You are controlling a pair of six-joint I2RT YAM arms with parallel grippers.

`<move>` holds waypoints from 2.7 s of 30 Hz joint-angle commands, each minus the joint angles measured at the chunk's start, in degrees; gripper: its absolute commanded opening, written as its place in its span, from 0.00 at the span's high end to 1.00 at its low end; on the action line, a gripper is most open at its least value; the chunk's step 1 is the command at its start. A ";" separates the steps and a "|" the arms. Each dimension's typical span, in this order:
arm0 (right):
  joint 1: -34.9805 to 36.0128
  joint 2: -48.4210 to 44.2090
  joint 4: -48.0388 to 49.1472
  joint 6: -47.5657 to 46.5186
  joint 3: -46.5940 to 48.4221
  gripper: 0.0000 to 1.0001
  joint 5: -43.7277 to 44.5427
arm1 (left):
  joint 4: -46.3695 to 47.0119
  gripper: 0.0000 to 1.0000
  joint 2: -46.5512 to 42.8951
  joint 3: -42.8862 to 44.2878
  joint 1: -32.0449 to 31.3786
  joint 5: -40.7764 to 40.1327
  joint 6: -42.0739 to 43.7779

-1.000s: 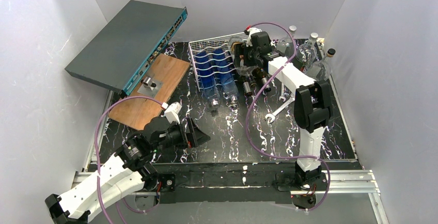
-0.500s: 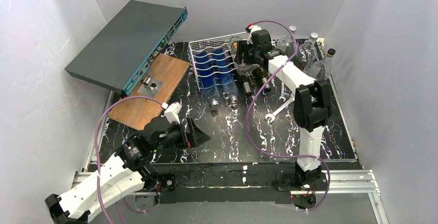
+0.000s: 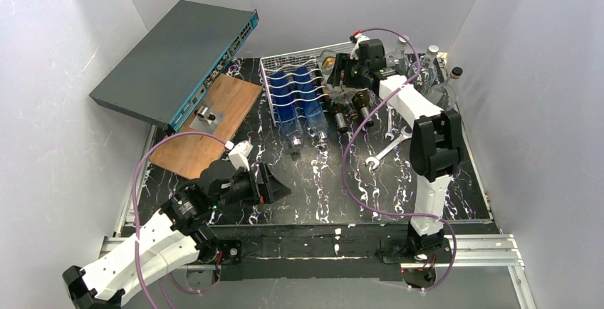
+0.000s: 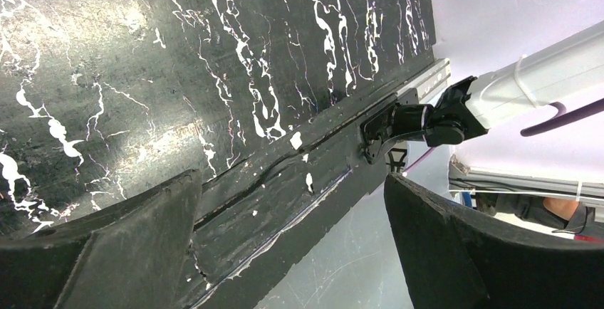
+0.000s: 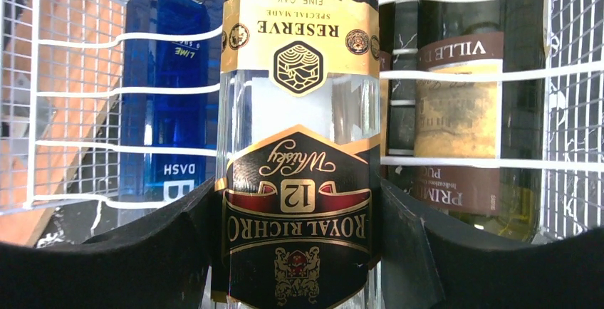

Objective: Take the wine bottle off the wine rack
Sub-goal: Pick up the wine bottle from the wine rack, then place the wine bottle at the center of the board.

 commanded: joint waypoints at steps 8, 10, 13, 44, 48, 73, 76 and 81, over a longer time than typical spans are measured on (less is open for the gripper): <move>-5.05 -9.78 9.09 8.39 -4.99 0.99 -9.84 | 0.86 0.01 6.55 5.78 0.19 4.75 2.89; -5.68 -10.49 10.04 9.47 -5.95 0.99 -10.90 | 1.05 0.01 7.00 6.21 0.26 5.01 3.00; -6.44 -11.59 11.47 11.65 -7.53 0.99 -12.65 | 1.24 0.01 7.50 6.67 0.22 5.17 3.11; -8.28 -32.23 25.64 24.82 -30.89 0.99 -20.11 | 15.51 0.01 26.04 18.05 -1.41 9.61 -1.89; -8.28 -34.84 24.80 26.30 -33.74 0.99 -22.00 | 19.34 0.01 29.13 19.03 -2.47 7.61 -3.25; -8.36 -46.56 16.07 31.77 -43.31 0.99 -25.93 | 33.36 0.01 48.22 27.55 -19.69 -23.28 -8.88; -8.36 -47.61 15.32 32.41 -44.60 0.99 -25.94 | 33.57 0.01 48.86 27.61 -21.21 -27.76 -11.92; -9.13 -48.53 11.74 31.49 -44.49 0.99 -24.99 | 33.59 0.01 50.22 28.21 -22.98 -32.67 -14.91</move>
